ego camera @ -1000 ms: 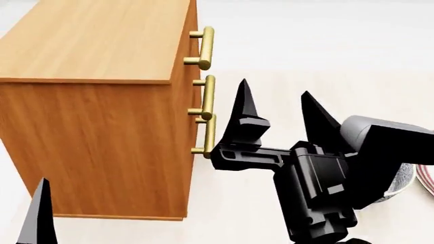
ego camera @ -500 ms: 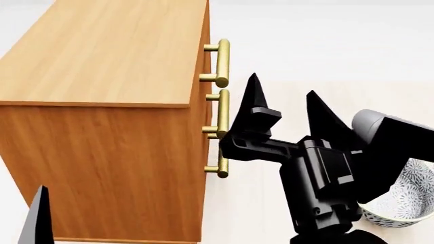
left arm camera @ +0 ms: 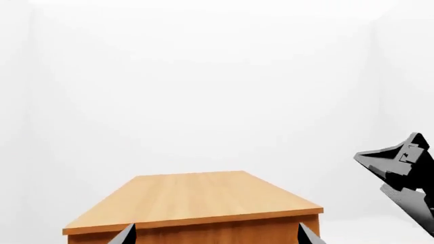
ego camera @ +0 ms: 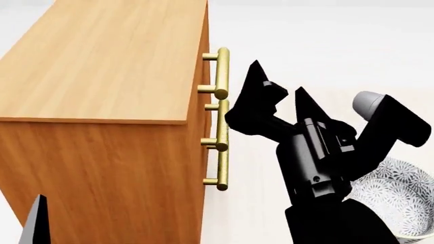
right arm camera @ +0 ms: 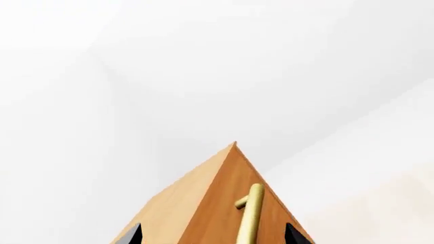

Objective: Open the top drawer of the cabinet.

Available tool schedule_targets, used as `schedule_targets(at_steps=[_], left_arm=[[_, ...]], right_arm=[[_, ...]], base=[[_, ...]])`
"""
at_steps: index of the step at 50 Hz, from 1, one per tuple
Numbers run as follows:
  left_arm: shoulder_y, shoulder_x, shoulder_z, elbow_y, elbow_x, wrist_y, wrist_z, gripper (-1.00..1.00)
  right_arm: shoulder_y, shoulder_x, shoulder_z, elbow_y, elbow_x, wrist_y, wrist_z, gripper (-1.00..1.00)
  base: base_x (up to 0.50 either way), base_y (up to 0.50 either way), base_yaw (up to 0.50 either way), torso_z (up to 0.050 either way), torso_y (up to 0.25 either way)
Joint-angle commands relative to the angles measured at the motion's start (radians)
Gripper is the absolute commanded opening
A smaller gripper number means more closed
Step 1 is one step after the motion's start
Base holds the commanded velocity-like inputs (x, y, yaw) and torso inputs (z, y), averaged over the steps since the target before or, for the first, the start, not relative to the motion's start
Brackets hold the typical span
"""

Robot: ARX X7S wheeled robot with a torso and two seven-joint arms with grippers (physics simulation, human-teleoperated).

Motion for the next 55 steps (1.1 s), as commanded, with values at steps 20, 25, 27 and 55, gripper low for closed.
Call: schedule_targets(at_steps=[20,25,27,55], left_arm=[[-0.073,-0.347,0.289,0.016,-0.043,0.18,-0.373,1.0],[-0.13,-0.412,0.373,0.015,-0.051,0.202,-0.453,1.0],[-0.144,-0.426,0.394,0.015,-0.053,0.208,-0.471,1.0],[-0.253,-0.521,0.538,0.011,-0.054,0.25,-0.607,1.0]], right_arm=[[0.258,-0.04,-0.093,0.618,0.011,-0.266,-0.061,1.0],[0.276,-0.037,-0.11,0.67,0.012,-0.302,-0.065,1.0],[0.279,-0.036,-0.117,0.697,0.013,-0.312,-0.071,1.0],[0.314,-0.047,-0.087,0.932,0.302,-0.314,-0.17,1.0]], base=[[0.0,0.0,0.0,0.0,0.0],[0.0,0.0,0.0,0.0,0.0],[0.0,0.0,0.0,0.0,0.0],[0.0,0.0,0.0,0.0,0.0]])
